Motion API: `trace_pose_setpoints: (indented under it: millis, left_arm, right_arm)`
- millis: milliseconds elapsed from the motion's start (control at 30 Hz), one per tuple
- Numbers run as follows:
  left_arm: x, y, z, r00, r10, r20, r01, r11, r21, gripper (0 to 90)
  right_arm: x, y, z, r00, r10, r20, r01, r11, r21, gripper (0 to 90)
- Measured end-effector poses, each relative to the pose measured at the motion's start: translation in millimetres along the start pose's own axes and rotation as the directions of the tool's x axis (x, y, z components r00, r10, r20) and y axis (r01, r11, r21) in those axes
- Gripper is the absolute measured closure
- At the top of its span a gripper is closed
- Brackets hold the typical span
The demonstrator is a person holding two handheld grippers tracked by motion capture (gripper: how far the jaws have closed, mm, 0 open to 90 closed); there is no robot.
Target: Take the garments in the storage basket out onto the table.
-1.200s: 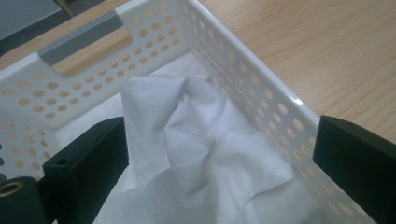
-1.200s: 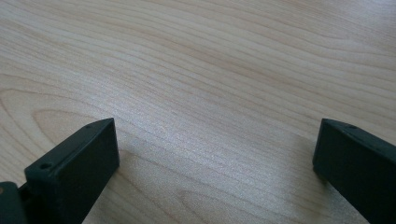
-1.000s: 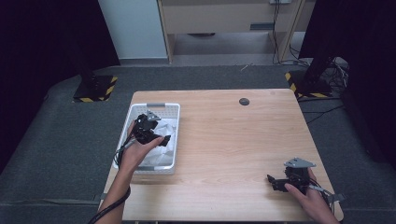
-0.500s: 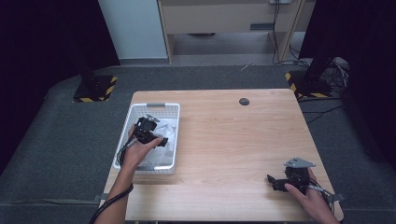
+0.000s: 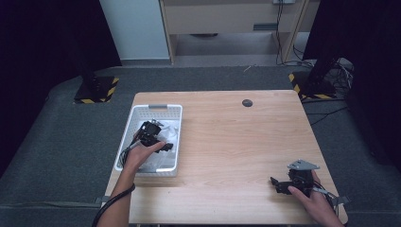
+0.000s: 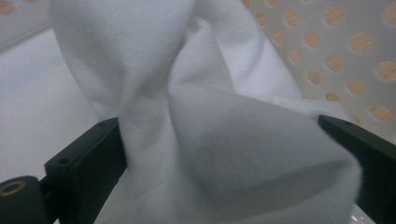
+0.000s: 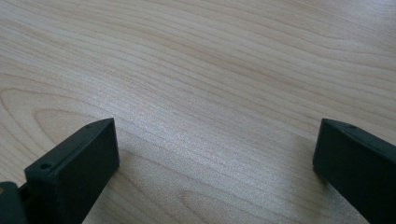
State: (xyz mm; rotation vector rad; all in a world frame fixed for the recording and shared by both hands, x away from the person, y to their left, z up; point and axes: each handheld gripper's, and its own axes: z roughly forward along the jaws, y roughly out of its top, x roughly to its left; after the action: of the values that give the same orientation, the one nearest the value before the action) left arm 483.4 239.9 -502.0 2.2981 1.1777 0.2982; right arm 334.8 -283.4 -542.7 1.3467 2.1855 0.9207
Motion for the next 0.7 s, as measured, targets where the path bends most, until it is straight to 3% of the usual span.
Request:
trace_pose_setpoints:
  millis: [233, 467, 700]
  left_arm:
    - [0.9, -1.6, 6.4, 0.9995, -0.021, 0.025, 0.021, 0.9997, 0.010, 2.6]
    - [-0.3, -2.0, 13.7, 0.9999, 0.007, -0.009, -0.007, 0.9990, 0.044, 0.3]
    - [2.6, -4.2, 16.7, 0.9996, -0.003, -0.028, 0.003, 0.9996, 0.028, 0.0]
  right_arm:
    - [0.0, 0.0, 0.0, 1.0000, 0.000, 0.000, 0.000, 1.000, 0.000, 0.4]
    - [0.0, 0.0, 0.0, 1.0000, 0.000, 0.000, 0.000, 1.000, 0.000, 0.4]
    - [0.4, -0.1, -0.2, 1.0000, 0.001, 0.000, -0.001, 1.000, 0.000, 0.4]
